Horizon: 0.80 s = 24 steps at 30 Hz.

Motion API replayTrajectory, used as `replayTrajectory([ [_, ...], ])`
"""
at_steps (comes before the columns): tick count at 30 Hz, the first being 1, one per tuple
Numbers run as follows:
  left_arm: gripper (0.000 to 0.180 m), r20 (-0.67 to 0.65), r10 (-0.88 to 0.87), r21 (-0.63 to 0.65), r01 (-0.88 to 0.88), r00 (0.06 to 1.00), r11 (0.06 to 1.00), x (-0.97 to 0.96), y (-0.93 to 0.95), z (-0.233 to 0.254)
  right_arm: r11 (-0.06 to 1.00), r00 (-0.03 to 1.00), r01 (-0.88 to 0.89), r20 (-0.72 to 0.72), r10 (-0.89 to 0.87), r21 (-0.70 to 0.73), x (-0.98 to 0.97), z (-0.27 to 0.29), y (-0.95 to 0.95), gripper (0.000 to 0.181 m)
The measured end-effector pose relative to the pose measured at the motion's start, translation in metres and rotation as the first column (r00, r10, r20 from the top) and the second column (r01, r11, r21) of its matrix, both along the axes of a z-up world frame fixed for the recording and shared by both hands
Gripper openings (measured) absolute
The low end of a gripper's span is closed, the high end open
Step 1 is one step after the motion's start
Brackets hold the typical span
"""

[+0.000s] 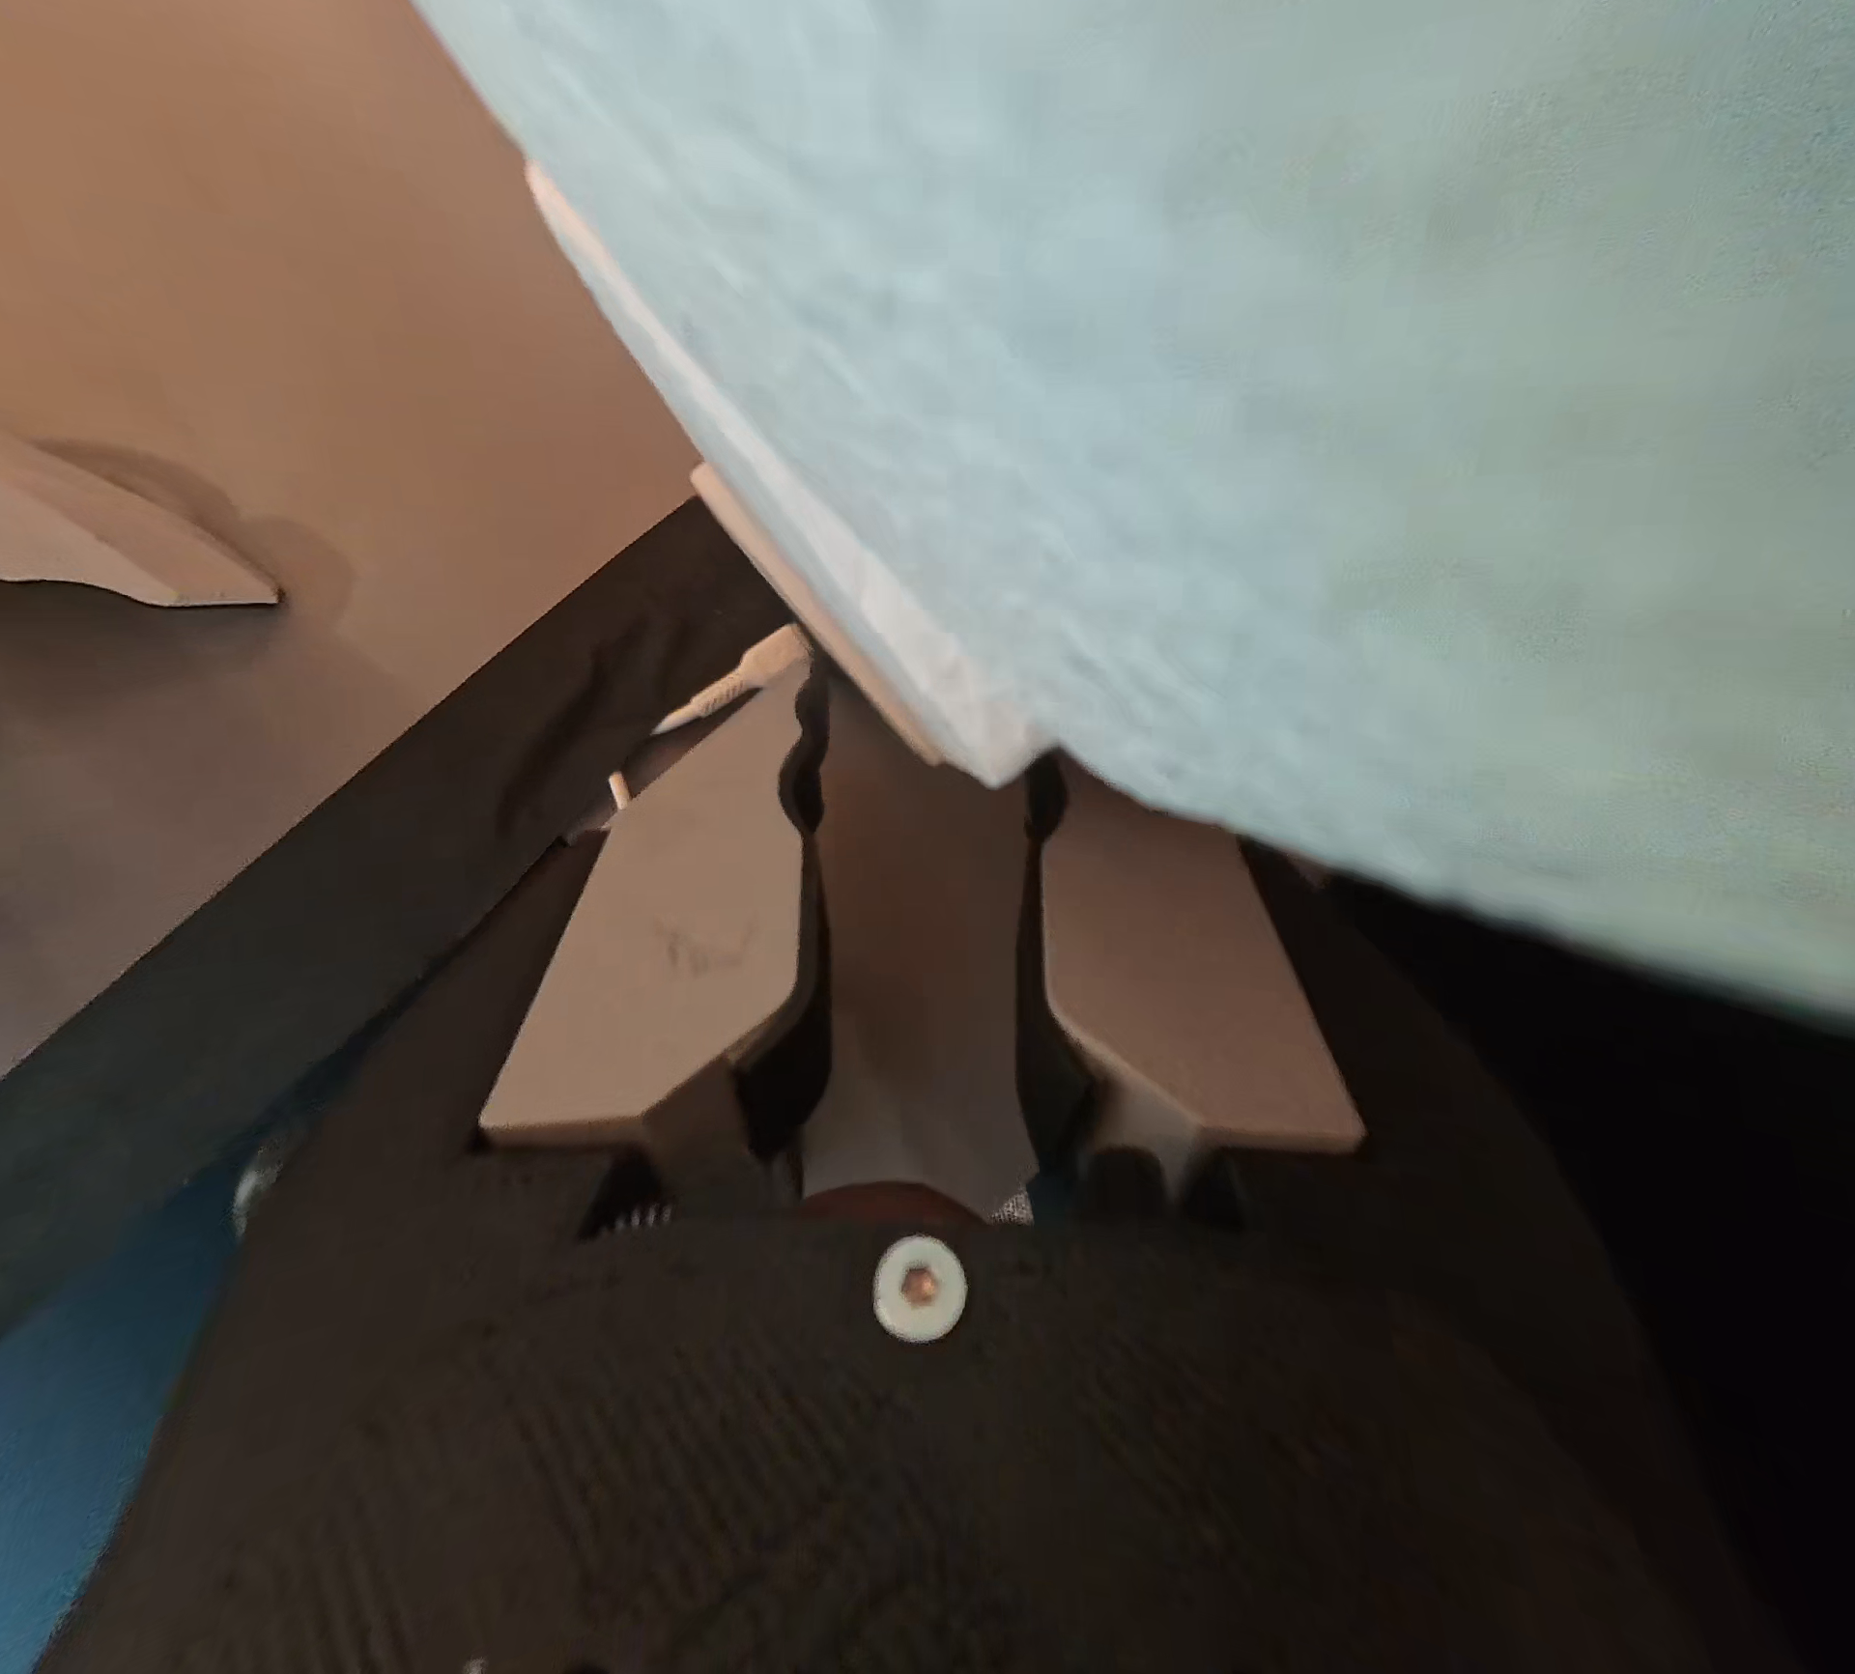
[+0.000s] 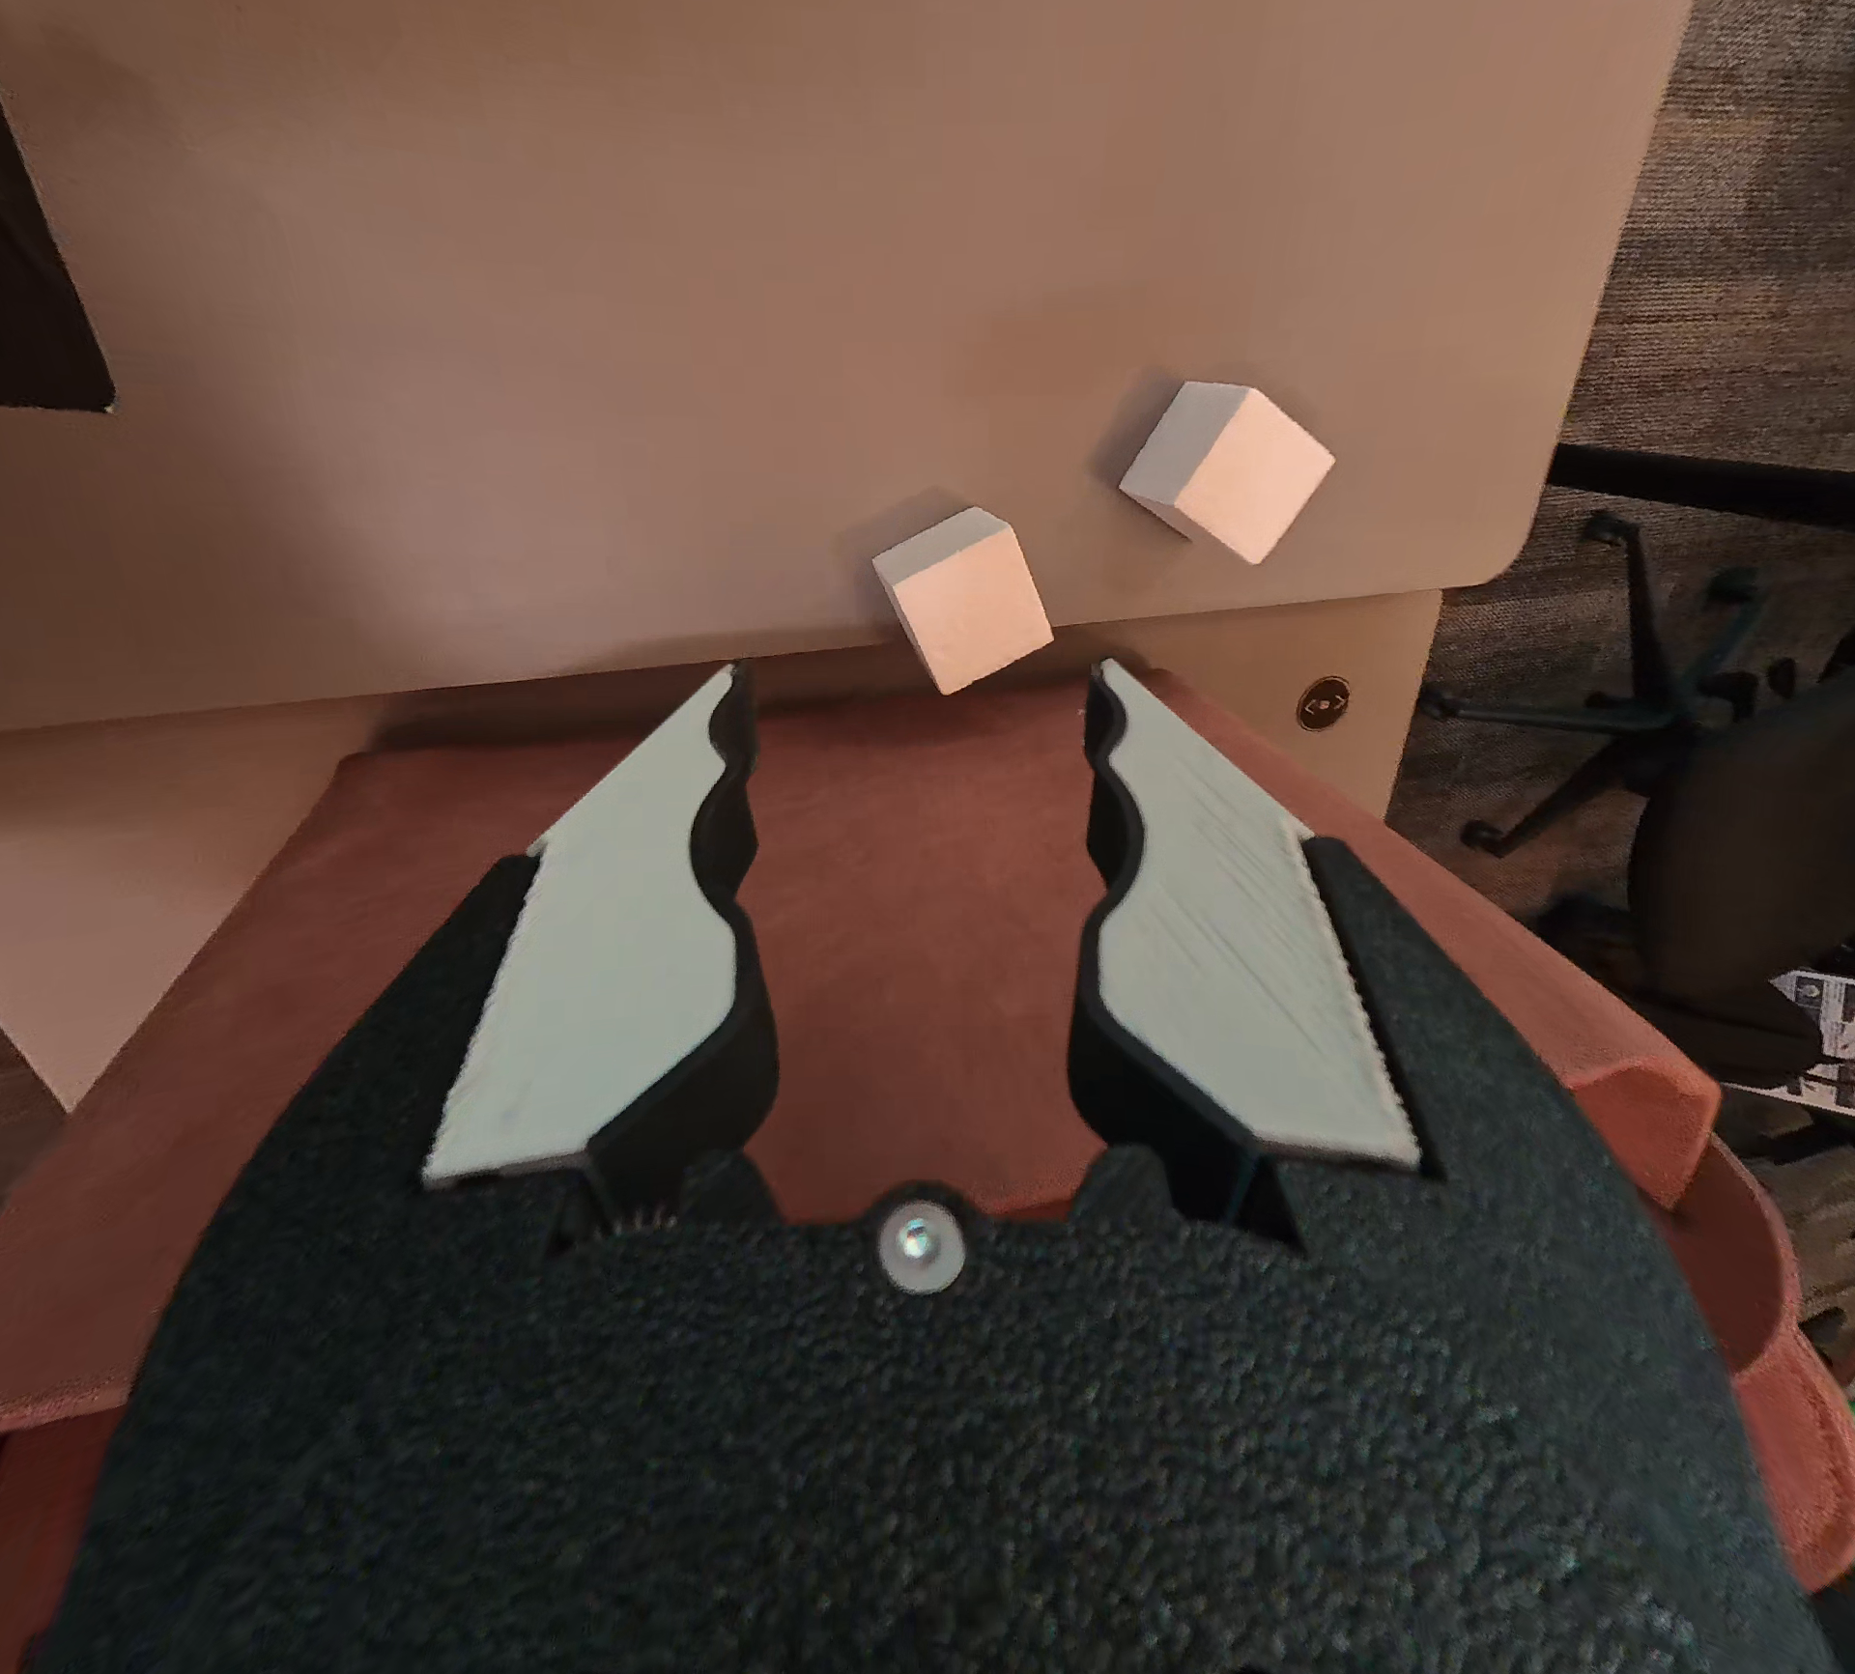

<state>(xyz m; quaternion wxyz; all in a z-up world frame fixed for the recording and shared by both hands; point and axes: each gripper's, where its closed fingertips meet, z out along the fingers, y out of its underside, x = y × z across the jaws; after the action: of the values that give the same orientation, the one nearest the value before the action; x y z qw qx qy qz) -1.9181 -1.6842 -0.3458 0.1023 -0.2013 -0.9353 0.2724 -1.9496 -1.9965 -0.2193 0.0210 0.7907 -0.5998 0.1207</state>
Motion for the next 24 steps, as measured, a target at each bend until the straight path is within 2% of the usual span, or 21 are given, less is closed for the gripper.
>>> replayTrajectory([
  [10, 0.038, -0.015, -0.002, -0.007, 0.002, 1.000, 1.000, 0.002, -0.007, 0.003, 0.996, 0.991, -0.083, -0.110, 0.081, -0.014, 0.001, -0.040, -0.012, 0.065],
  [14, 0.042, -0.024, 0.030, -0.012, -0.030, 0.999, 0.999, 0.006, 0.002, 0.008, 0.981, 0.952, -0.181, -0.261, 0.158, -0.064, 0.000, -0.066, -0.032, 0.066],
  [20, 0.042, -0.057, 0.112, -0.028, -0.114, 0.992, 0.993, 0.017, 0.024, 0.020, 0.937, 0.840, -0.333, -0.484, 0.244, -0.107, 0.004, -0.080, -0.055, 0.067],
  [24, 0.042, -0.048, 0.156, -0.041, -0.158, 0.987, 0.987, 0.025, 0.038, 0.024, 0.945, 0.789, -0.318, -0.575, 0.219, -0.077, 0.002, -0.094, -0.053, 0.082],
])
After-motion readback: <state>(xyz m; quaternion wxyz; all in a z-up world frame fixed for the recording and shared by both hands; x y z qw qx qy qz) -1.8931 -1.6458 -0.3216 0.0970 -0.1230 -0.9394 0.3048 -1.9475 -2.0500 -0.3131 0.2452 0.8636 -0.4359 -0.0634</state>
